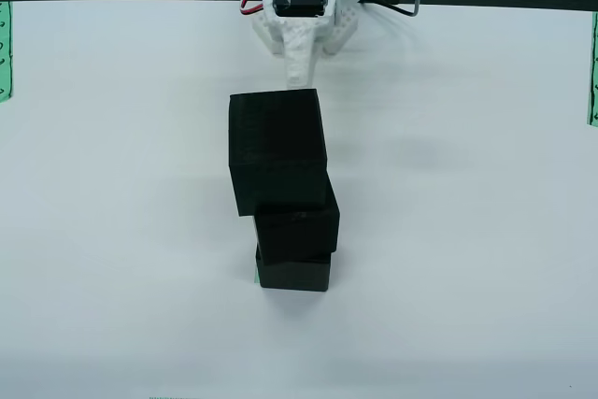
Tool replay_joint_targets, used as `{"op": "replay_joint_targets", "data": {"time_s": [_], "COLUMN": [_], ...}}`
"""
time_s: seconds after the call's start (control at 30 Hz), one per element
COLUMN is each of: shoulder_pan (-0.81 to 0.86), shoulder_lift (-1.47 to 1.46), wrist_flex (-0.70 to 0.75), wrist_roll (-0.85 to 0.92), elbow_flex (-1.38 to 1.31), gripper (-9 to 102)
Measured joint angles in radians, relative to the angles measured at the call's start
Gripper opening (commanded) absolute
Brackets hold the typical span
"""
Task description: Stack 3 Blocks on the chosen place.
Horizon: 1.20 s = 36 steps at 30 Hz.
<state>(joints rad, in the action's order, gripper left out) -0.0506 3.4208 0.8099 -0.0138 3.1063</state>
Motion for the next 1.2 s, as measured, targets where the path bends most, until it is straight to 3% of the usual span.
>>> {"op": "replay_joint_targets", "data": {"time_s": [1.2], "shoulder_pan": [0.04], "shoulder_lift": [0.0], "wrist_flex": [0.006], "wrist_roll": [0.0], "elbow_flex": [0.0], "gripper": [0]}}
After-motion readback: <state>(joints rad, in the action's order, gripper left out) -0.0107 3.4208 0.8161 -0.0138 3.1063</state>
